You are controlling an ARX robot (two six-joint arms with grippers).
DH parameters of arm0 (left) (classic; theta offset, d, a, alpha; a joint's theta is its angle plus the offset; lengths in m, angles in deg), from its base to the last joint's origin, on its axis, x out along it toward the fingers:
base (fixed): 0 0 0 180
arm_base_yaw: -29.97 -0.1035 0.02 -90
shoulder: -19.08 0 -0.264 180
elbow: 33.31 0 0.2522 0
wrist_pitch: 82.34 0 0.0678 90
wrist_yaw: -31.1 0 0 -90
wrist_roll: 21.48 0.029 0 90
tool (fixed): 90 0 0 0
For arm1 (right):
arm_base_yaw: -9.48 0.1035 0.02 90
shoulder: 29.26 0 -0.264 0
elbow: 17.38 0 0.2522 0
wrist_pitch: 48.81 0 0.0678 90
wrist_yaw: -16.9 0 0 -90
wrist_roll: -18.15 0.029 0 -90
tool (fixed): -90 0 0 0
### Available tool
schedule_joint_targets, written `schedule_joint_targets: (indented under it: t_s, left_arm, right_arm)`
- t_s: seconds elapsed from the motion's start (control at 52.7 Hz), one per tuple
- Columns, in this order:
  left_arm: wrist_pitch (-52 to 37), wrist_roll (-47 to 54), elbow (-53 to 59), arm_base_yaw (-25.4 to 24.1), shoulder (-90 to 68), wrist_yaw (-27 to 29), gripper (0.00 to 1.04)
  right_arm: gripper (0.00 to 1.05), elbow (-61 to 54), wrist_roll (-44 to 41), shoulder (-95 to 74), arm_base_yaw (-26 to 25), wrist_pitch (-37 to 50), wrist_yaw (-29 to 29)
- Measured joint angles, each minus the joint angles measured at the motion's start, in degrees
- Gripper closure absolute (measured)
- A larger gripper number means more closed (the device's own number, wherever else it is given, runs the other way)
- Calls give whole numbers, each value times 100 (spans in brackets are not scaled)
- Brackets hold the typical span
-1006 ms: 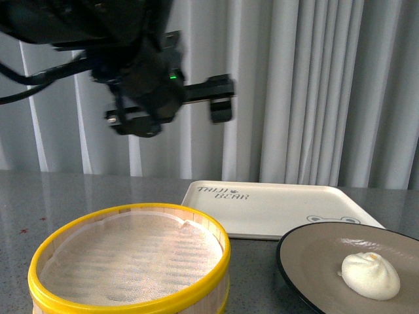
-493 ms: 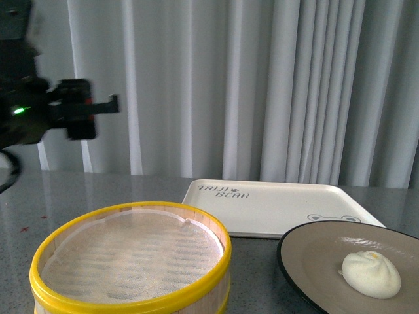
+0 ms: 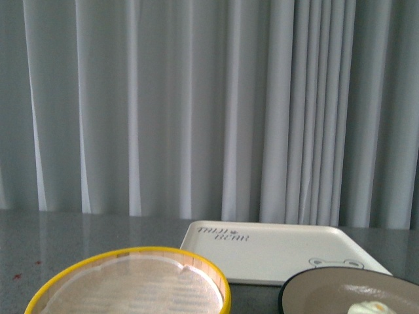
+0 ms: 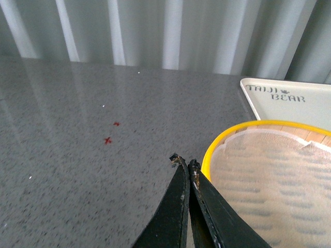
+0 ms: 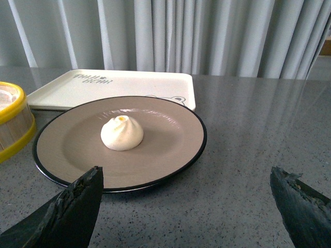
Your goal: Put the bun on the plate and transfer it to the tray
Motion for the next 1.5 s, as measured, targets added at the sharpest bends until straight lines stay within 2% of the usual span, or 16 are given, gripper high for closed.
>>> schedule_joint_targets:
  t_s: [0.323, 0.361, 0.417, 0.759, 0.854, 1.499]
  left_arm:
    - [39, 0, 957, -227, 1001, -278, 101]
    - [92, 2, 1060, -387, 1150, -535, 101]
    - [160, 2, 1176, -520, 1331, -625, 101]
    - [929, 2, 1746, -619, 2664, -649, 101]
    - [739, 0, 1971, -619, 2763, -649, 101]
    - [2811, 2, 1978, -619, 4986, -656, 101]
  right_arm:
    - [9, 0, 0, 0, 0, 0, 0]
    - [9, 0, 0, 0, 0, 0, 0]
    - [9, 0, 0, 0, 0, 0, 0]
    - [9, 0, 0, 0, 0, 0, 0]
    - [9, 0, 0, 0, 0, 0, 0]
    - [9, 0, 0, 0, 0, 0, 0]
